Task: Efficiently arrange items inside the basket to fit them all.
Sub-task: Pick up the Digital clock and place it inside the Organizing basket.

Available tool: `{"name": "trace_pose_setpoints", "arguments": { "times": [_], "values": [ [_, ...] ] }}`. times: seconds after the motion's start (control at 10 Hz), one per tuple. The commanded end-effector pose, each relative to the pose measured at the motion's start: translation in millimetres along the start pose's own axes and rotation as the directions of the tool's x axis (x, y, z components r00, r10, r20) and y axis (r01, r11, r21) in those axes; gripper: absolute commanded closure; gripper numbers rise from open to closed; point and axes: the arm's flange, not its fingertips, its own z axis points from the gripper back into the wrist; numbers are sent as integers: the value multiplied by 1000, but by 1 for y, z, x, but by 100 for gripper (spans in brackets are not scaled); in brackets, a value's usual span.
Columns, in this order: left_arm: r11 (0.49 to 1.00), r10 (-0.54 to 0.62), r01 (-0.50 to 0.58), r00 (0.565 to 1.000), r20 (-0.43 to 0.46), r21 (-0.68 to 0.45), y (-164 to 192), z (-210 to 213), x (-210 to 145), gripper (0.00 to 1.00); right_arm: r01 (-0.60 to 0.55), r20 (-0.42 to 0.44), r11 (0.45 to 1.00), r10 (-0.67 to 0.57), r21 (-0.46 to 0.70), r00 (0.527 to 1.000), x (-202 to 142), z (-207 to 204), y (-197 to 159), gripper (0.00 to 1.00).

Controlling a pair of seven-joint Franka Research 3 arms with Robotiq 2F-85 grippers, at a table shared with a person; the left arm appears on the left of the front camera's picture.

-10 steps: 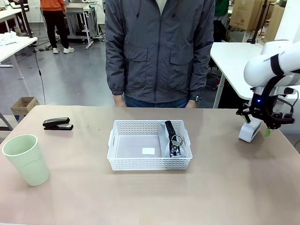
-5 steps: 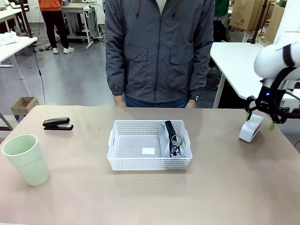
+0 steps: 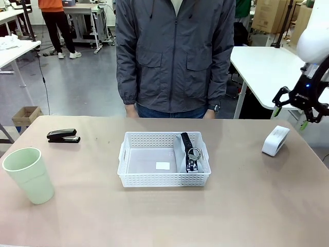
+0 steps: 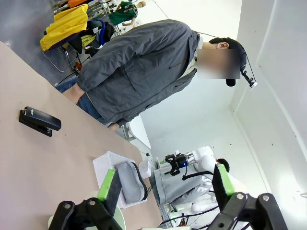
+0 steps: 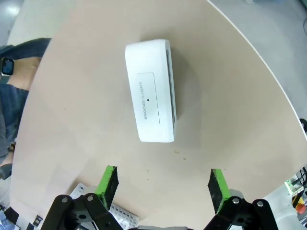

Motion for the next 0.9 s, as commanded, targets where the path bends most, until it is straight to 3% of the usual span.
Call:
{"name": "trace_pose_setpoints", "arguments": {
  "times": [0.0,0.5,0.8],
  "values": [
    [1000,-18,19,1000,3,-15,-2,0,0,0,-11,19,1000,11,6,1000,2,3,0,0],
    [1000,-18,19,1000,3,-15,-2,0,0,0,-3,4,1000,3,0,1000,1,1,0,0],
    [1000,-18,19,1000,3,-15,-2,0,0,0,-48,72,992,40,117,997,-1,-5,-3,0]
  ]
}}
